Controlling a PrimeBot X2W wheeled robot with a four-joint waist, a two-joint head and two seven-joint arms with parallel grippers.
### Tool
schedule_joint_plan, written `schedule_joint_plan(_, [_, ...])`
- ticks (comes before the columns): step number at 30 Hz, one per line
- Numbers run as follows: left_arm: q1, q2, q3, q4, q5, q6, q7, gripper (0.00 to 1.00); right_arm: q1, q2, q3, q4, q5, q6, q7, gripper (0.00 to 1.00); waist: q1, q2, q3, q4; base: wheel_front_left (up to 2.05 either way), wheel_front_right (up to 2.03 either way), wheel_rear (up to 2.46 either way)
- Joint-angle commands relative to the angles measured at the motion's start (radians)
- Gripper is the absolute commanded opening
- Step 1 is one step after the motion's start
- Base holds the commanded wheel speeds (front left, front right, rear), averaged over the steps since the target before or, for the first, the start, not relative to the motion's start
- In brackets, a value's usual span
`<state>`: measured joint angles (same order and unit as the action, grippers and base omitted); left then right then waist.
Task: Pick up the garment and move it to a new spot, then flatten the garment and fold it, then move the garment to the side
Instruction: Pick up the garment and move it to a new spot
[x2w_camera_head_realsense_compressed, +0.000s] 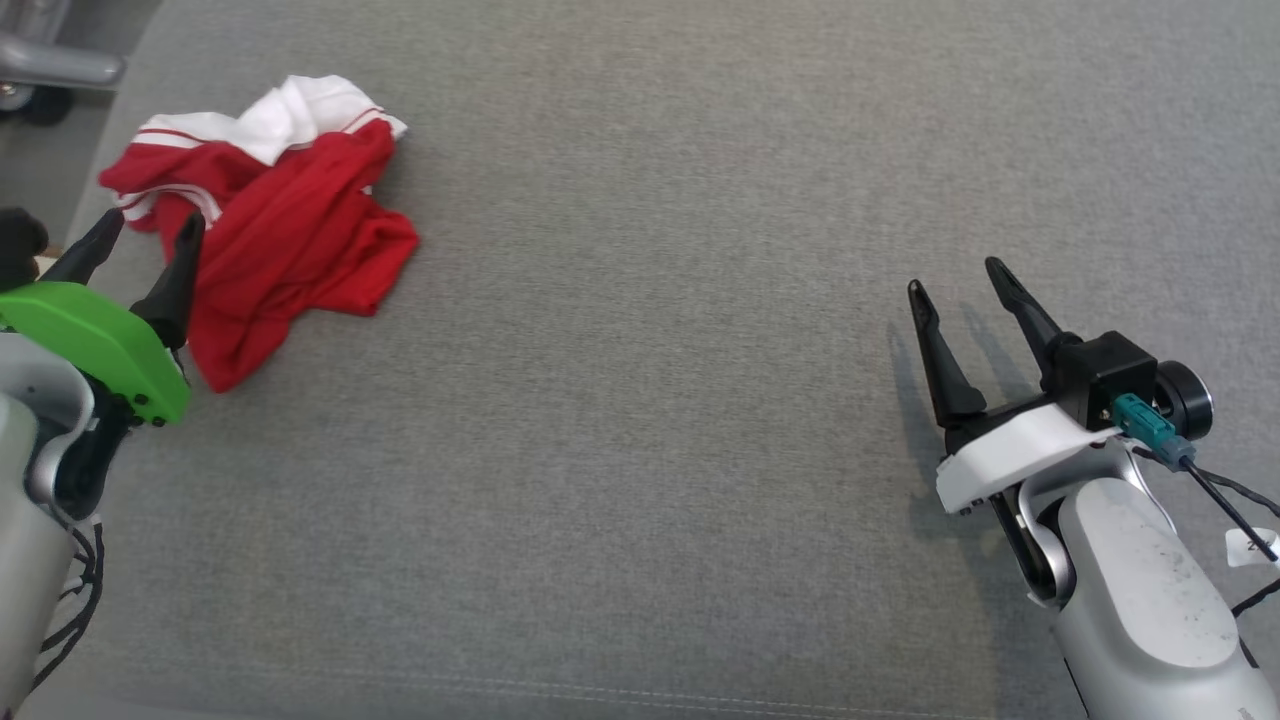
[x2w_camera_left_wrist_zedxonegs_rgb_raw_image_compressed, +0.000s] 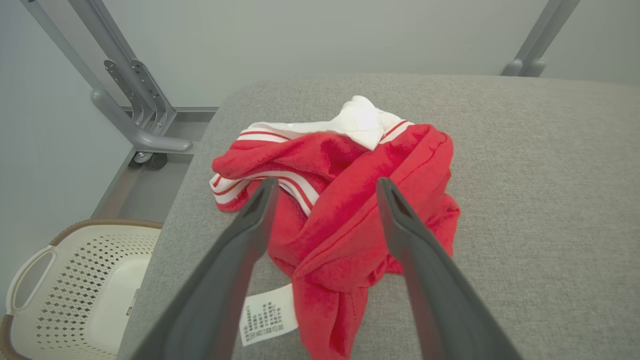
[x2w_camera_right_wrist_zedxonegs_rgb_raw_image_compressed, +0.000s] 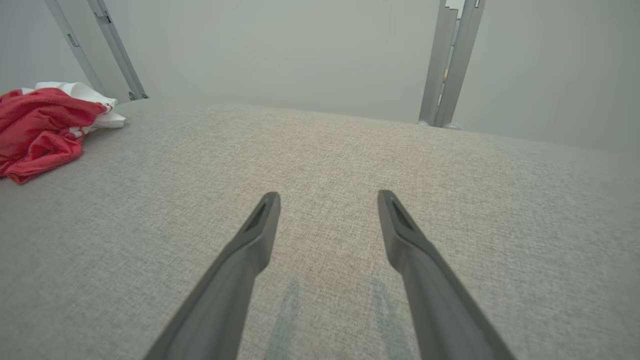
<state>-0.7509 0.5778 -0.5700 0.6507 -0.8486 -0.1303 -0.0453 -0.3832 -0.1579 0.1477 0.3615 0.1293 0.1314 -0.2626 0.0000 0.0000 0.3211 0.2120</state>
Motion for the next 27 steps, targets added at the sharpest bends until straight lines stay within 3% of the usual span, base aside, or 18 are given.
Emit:
schedule_joint_plan(1, [-0.013,0.007,-0.003,0.002,-0.012,0.000,0.003,1.00,-0.014,-0.001,-0.003,-0.005,0.001,-0.002,-0.003,1.00,0.0000,0.0000,0.102,-0.114,0.00,0.00,0.00])
schedule_joint_plan(9, [-0.041,0.081,-0.088,0.046,-0.179,0.000,0.072,1.00,-0.035,-0.003,-0.033,-0.063,-0.009,-0.002,-0.003,1.00,0.0000,0.0000,0.173,-0.207,0.00,0.00,0.00])
schedule_joint_plan(13, [-0.054,0.076,-0.117,0.121,-0.195,0.000,0.076,1.00,-0.029,0.000,-0.055,-0.071,-0.005,-0.002,-0.003,1.00,0.0000,0.0000,0.189,-0.235,0.00,0.00,0.00])
schedule_joint_plan(16, [-0.060,0.038,-0.132,0.190,-0.203,0.000,0.077,1.00,-0.022,0.007,-0.067,-0.074,-0.001,-0.002,-0.003,1.00,0.0000,0.0000,0.189,-0.248,0.00,0.00,0.00])
schedule_joint_plan(17, [-0.058,0.021,-0.137,0.207,-0.205,0.000,0.074,0.92,-0.021,0.010,-0.070,-0.074,-0.001,-0.002,-0.003,1.00,0.0000,0.0000,0.187,-0.252,0.00,0.00,0.00])
schedule_joint_plan(18, [-0.057,0.010,-0.145,0.226,-0.198,0.000,0.064,0.02,-0.021,0.014,-0.074,-0.075,0.001,-0.002,-0.003,1.00,0.0000,0.0000,0.184,-0.256,0.00,0.00,0.00])
schedule_joint_plan(21, [-0.039,-0.025,-0.162,0.262,-0.210,-0.002,0.045,0.00,-0.024,0.030,-0.076,-0.074,0.007,-0.002,-0.003,1.00,0.0000,0.0000,0.168,-0.272,0.00,0.00,0.00])
schedule_joint_plan(27, [-0.044,-0.041,-0.205,0.220,-0.193,-0.008,-0.039,0.00,-0.010,0.057,-0.087,-0.059,0.021,-0.002,-0.003,1.00,0.0000,0.0000,0.119,-0.288,0.00,0.00,0.00])
